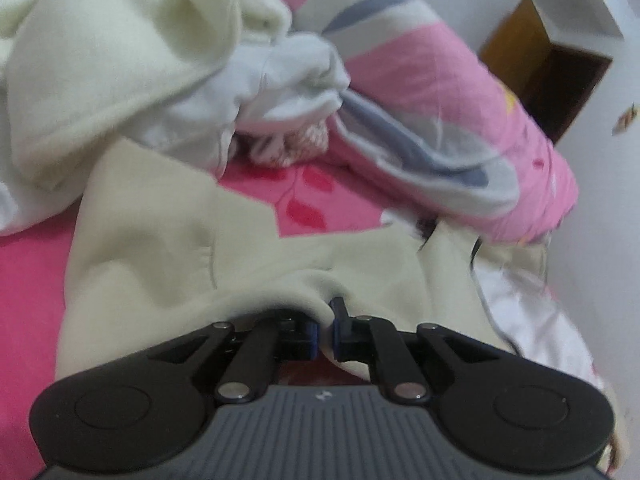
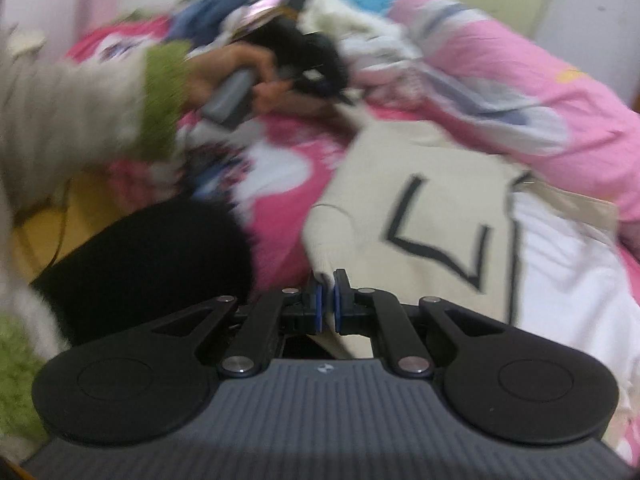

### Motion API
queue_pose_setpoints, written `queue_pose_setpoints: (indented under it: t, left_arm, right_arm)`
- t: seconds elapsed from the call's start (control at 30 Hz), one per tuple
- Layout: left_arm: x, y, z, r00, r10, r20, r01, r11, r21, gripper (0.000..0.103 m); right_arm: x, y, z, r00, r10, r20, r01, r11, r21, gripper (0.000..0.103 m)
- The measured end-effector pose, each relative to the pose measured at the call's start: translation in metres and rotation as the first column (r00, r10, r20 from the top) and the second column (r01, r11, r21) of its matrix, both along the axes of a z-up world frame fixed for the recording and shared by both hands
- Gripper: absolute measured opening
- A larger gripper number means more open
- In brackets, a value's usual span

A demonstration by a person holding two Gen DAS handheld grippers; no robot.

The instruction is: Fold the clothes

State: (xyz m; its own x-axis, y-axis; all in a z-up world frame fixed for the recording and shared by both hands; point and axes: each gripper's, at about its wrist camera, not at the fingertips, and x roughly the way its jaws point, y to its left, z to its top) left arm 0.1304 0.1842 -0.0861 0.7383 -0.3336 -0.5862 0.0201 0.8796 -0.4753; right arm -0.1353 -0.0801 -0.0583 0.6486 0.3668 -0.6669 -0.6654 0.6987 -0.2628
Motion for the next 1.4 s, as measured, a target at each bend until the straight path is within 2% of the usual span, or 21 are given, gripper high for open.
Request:
queue_pose_setpoints:
  t: [0.13,0.33,0.43,0.47,0.5,0.53,0.67,0.8,0.83,0.9,0.97,1.03,1.13,1.3,1.33,1.4]
  left_arm:
    - [0.004,-0.002,-0.009,1.0,-0.027,0.007,0.027,0.999,0.041,0.008]
    - [-0.002,-0.02,-0.011,0.996,-0.079,0.049,0.069,0.98,0.188,0.013]
    - [-0.017,-0.028,-0.005,0.994,-0.095,0.058,0.078,0.964,0.253,0.028]
    - [-0.023,-0.03,-0.003,0.994,-0.094,0.062,0.074,0.959,0.273,0.033]
    - [-0.03,-0.032,-0.001,0.993,-0.093,0.066,0.07,0.954,0.291,0.037]
    - [-0.036,-0.033,0.002,0.993,-0.092,0.07,0.065,0.948,0.31,0.039]
    - [-0.067,-0.04,0.015,0.99,-0.072,0.119,0.031,0.949,0.315,0.039]
    - [-0.09,-0.072,0.027,0.963,-0.205,0.173,0.133,0.925,0.356,0.039]
    - [-0.095,-0.082,0.027,0.953,-0.247,0.177,0.167,0.913,0.372,0.039]
    - [-0.101,-0.103,0.02,0.93,-0.336,0.151,0.245,0.87,0.427,0.039]
    - [-0.102,-0.123,0.005,0.913,-0.403,0.071,0.318,0.809,0.495,0.039]
    - [-0.105,-0.135,-0.011,0.903,-0.428,0.025,0.341,0.752,0.564,0.042]
    - [-0.111,-0.138,-0.014,0.896,-0.443,0.029,0.335,0.716,0.613,0.045]
    - [-0.107,-0.136,-0.013,0.912,-0.411,0.005,0.326,0.73,0.601,0.058]
    - [-0.106,-0.136,-0.013,0.915,-0.404,0.005,0.321,0.734,0.598,0.058]
    - [-0.106,-0.135,-0.014,0.921,-0.391,0.007,0.311,0.743,0.593,0.061]
  right_arm:
    - [-0.001,0.02,-0.018,0.996,0.077,-0.046,-0.081,0.994,-0.079,0.004]
    - [-0.003,0.034,-0.032,0.991,0.111,-0.081,-0.122,0.982,-0.143,0.006]
    - [-0.005,0.033,-0.03,0.991,0.102,-0.09,-0.113,0.985,-0.13,0.011]
    - [-0.006,0.031,-0.028,0.991,0.097,-0.091,-0.107,0.987,-0.119,0.013]
    - [-0.008,0.03,-0.026,0.991,0.092,-0.094,-0.101,0.989,-0.103,0.02]
    - [-0.009,0.027,-0.024,0.991,0.087,-0.098,-0.096,0.992,-0.083,0.024]
    - [-0.016,0.01,-0.014,0.992,0.056,-0.11,-0.053,0.998,0.028,0.025]
    - [-0.022,-0.026,0.003,0.994,-0.009,-0.108,0.03,0.981,0.191,0.025]
    - [-0.023,-0.037,0.007,0.994,-0.036,-0.103,0.059,0.972,0.229,0.025]
    - [-0.025,-0.058,0.012,0.991,-0.104,-0.089,0.126,0.949,0.29,0.025]
    - [-0.028,-0.078,0.012,0.98,-0.181,-0.08,0.197,0.923,0.33,0.025]
    - [-0.027,-0.095,0.007,0.962,-0.258,-0.083,0.271,0.899,0.344,0.025]
    - [-0.023,-0.119,-0.001,0.932,-0.352,-0.083,0.357,0.862,0.36,0.024]
    - [-0.008,-0.143,-0.009,0.911,-0.411,-0.038,0.388,0.82,0.42,0.023]
    - [-0.004,-0.146,-0.015,0.909,-0.415,-0.037,0.391,0.82,0.418,0.023]
    - [0.005,-0.148,-0.04,0.9,-0.433,-0.052,0.423,0.839,0.341,0.023]
